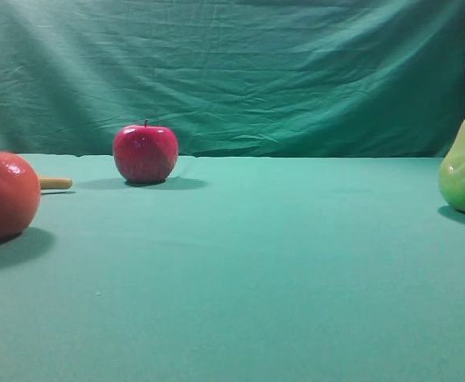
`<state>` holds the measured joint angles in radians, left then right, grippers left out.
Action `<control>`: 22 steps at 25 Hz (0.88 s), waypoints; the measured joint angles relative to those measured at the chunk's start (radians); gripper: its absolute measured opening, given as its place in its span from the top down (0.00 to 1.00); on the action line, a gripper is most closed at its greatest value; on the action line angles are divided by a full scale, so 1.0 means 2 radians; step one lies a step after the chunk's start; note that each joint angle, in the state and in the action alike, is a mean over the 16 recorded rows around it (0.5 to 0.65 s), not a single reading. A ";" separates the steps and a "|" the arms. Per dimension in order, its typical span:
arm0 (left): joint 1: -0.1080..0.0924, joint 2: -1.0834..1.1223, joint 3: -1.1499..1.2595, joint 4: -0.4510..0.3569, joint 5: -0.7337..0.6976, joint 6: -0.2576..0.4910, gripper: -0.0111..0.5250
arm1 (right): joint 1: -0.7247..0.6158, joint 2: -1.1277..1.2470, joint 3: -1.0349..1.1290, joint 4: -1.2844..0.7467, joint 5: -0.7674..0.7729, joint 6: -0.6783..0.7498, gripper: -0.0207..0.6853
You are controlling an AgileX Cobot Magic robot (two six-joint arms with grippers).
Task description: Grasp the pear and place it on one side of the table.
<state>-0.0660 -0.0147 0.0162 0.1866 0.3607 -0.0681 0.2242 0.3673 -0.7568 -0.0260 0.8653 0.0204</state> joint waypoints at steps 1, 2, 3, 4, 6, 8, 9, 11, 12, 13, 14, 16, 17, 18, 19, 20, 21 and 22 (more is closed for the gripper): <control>0.000 0.000 0.000 0.000 0.000 0.000 0.98 | 0.000 -0.011 0.004 0.005 0.002 -0.002 0.97; 0.000 0.000 0.000 0.000 0.000 0.000 0.98 | 0.000 -0.021 0.008 0.009 0.004 -0.005 0.97; 0.000 0.000 0.000 0.000 0.000 0.000 0.98 | 0.000 -0.030 0.013 0.013 0.004 -0.008 0.97; 0.000 0.000 0.000 0.000 0.000 0.000 0.98 | 0.000 -0.038 0.017 0.017 0.004 -0.011 0.97; 0.000 0.000 0.000 0.000 0.000 0.000 0.98 | 0.000 -0.052 0.030 0.023 -0.001 -0.017 0.97; 0.000 0.000 0.000 0.000 0.000 0.000 0.98 | -0.002 -0.066 0.048 0.027 -0.011 -0.024 0.97; 0.000 0.000 0.000 0.000 0.000 0.000 0.98 | -0.003 -0.073 0.060 0.028 -0.019 -0.027 0.97; 0.000 0.000 0.000 0.000 0.000 0.000 0.98 | -0.008 -0.088 0.088 0.028 -0.042 -0.034 0.97; 0.000 0.000 0.000 0.000 0.000 0.000 0.98 | -0.010 -0.097 0.104 0.027 -0.056 -0.037 0.97; 0.000 0.000 0.000 0.000 0.000 0.000 0.98 | -0.013 -0.105 0.122 0.027 -0.072 -0.041 0.97; 0.000 0.000 0.000 0.000 0.000 0.000 0.98 | -0.016 -0.114 0.142 0.026 -0.088 -0.044 0.97; 0.000 0.000 0.000 0.000 0.000 0.000 0.98 | -0.024 -0.130 0.183 0.024 -0.122 -0.049 0.97; 0.000 0.000 0.000 0.000 0.000 0.000 0.98 | -0.028 -0.138 0.205 0.023 -0.139 -0.051 0.97; 0.000 0.000 0.000 0.000 0.000 0.000 0.98 | -0.032 -0.145 0.227 0.021 -0.155 -0.051 0.97; 0.000 0.000 0.000 0.000 0.000 0.000 0.98 | -0.037 -0.153 0.248 0.020 -0.170 -0.052 0.97; 0.000 0.000 0.000 0.000 0.000 0.000 0.98 | -0.042 -0.160 0.268 0.019 -0.184 -0.052 0.97; 0.000 0.000 0.000 0.000 0.000 0.000 0.98 | -0.047 -0.166 0.287 0.018 -0.197 -0.052 0.97; 0.000 0.000 0.000 0.000 0.000 0.000 0.98 | -0.052 -0.172 0.304 0.016 -0.208 -0.051 0.97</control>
<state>-0.0660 -0.0147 0.0162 0.1866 0.3607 -0.0681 0.1209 0.0230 -0.1483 0.0065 0.4495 -0.0825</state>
